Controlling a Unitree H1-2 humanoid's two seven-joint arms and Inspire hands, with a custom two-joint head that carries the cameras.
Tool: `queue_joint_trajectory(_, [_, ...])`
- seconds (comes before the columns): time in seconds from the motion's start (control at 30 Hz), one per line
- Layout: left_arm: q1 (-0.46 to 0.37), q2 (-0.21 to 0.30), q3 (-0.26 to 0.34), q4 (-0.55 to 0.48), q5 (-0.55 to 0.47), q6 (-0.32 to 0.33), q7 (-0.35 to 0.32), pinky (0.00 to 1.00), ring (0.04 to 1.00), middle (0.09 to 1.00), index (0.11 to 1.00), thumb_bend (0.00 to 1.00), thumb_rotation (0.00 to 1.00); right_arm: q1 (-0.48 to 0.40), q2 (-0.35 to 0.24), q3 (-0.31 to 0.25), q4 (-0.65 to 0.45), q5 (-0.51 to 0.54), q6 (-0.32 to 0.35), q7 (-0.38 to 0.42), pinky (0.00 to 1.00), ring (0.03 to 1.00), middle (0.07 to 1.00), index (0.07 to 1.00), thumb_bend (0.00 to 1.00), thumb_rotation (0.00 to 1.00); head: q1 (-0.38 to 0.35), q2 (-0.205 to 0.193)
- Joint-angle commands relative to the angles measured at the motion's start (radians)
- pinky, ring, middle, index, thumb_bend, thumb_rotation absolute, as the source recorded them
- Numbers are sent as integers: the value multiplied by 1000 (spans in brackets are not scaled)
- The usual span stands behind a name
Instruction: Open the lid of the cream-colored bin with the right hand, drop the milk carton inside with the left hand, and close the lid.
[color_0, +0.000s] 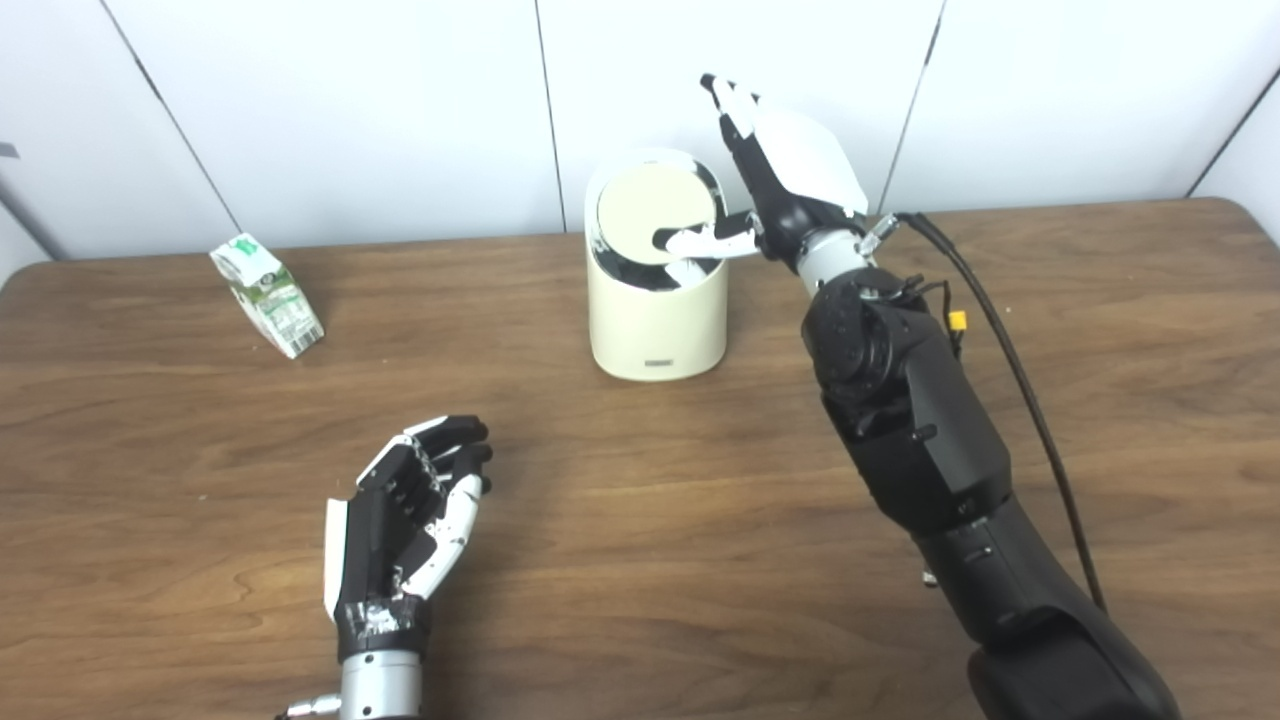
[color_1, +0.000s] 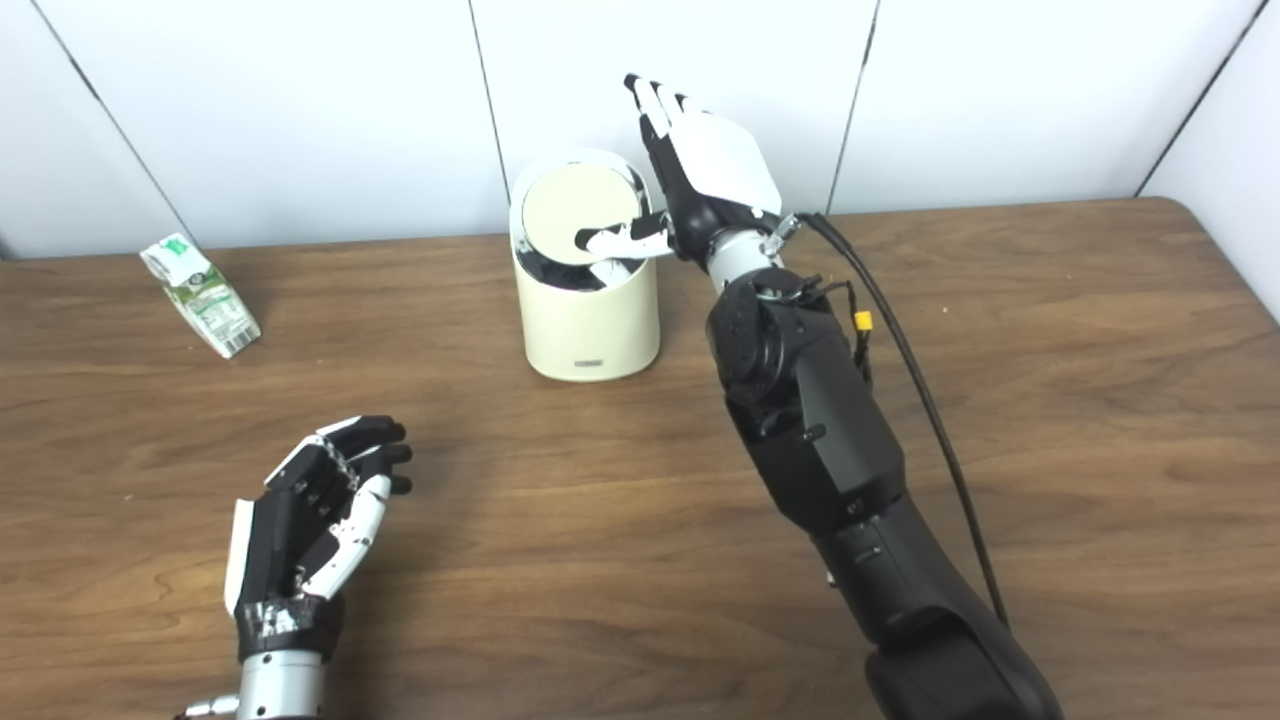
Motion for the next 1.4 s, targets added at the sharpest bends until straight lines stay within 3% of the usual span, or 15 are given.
queue_joint_trajectory(0.0, [36,-22,0,-25,7,-35,8,564,655,678,667,302,157,1,-22,0,9,-56,10,26,1000,1000,1000,1000,911,155,-1,1])
queue_joint_trajectory(0.3, [33,-22,0,-22,4,-40,9,569,657,678,666,300,150,2,-33,21,16,-94,9,9,991,1000,1000,991,931,121,2,0])
queue_joint_trajectory(0.43, [32,-20,-3,-19,17,-39,10,568,655,676,667,294,151,6,-44,28,15,-65,-1,-13,992,1000,1000,991,901,138,10,-2])
queue_joint_trajectory(0.5, [31,-18,-5,-21,24,-35,10,568,655,676,669,288,154,10,-43,22,7,-40,-4,-21,995,1000,1000,991,851,257,10,-2])
queue_joint_trajectory(0.57, [30,-21,-3,-20,19,-34,10,569,656,678,669,296,157,15,-35,7,-13,-9,-3,-22,999,1000,1000,997,777,563,10,-4])
queue_joint_trajectory(0.63, [30,-23,-2,-18,17,-35,11,567,657,679,668,301,156,19,-29,-4,-33,14,-1,-22,1000,1000,1000,999,754,745,10,-4])
queue_joint_trajectory(0.8, [27,-21,-2,-12,22,-40,11,564,656,679,669,294,150,22,-16,-19,-77,33,9,-9,1000,1000,1000,1000,755,972,11,-15])
queue_joint_trajectory(1.2, [27,-15,-2,2,18,-55,7,572,661,683,671,301,152,84,-3,-93,-252,137,5,52,990,1000,1000,1000,802,1000,8,-22])
queue_joint_trajectory(1.37, [28,-13,-1,2,26,-53,8,569,654,678,671,286,117,137,-2,-109,-347,166,0,60,931,1000,1000,1000,859,1000,6,-28])
